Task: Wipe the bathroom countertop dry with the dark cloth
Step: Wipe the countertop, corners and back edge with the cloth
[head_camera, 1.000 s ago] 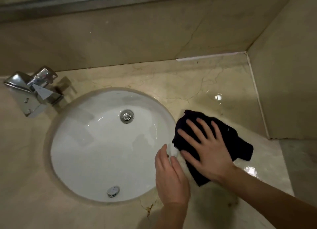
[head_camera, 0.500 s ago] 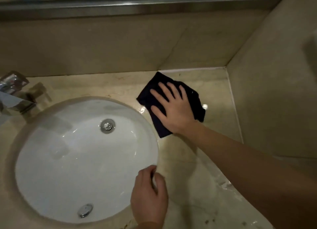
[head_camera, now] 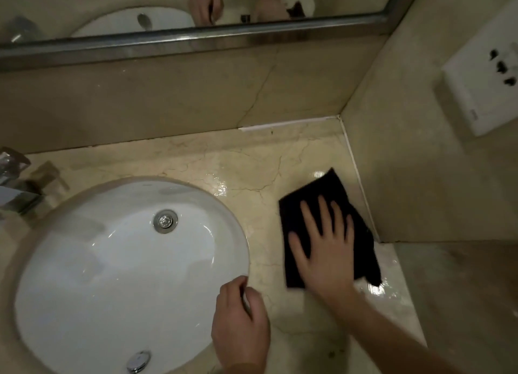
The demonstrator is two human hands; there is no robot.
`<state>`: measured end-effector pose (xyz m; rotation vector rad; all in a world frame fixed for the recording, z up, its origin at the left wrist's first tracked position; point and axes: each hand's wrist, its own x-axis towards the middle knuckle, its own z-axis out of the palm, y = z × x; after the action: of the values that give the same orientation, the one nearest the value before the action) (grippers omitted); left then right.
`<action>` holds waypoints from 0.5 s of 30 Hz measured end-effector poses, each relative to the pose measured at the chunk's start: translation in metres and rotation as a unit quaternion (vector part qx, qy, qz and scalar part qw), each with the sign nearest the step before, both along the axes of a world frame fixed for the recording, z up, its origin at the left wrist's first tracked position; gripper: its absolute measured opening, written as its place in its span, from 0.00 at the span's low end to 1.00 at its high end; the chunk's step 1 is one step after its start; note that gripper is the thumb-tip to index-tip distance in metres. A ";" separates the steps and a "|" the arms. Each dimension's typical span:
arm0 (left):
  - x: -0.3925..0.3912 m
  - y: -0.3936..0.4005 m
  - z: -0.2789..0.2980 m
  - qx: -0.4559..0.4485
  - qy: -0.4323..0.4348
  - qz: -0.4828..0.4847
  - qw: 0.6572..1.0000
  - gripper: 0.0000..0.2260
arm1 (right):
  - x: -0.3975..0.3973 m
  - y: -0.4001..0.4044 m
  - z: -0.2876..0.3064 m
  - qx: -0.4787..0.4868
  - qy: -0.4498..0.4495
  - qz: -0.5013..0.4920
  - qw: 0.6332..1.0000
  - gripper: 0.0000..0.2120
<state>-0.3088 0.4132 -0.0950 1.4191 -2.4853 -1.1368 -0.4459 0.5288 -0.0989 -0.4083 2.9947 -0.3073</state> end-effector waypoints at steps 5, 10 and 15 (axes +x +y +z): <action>-0.001 0.000 0.003 -0.007 0.009 -0.008 1.000 0.18 | 0.061 0.010 -0.001 0.025 -0.040 0.038 0.998 0.31; -0.003 0.000 0.002 -0.008 -0.007 -0.018 1.000 0.19 | 0.006 -0.004 -0.003 0.030 -0.018 0.094 0.995 0.31; -0.001 -0.001 0.002 0.000 -0.005 -0.006 1.000 0.19 | -0.091 -0.052 -0.004 0.040 -0.020 0.056 0.997 0.31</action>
<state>-0.3103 0.4125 -0.0927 1.4143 -2.5038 -1.1347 -0.5368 0.4773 -0.1030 -0.5510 2.9191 -0.1825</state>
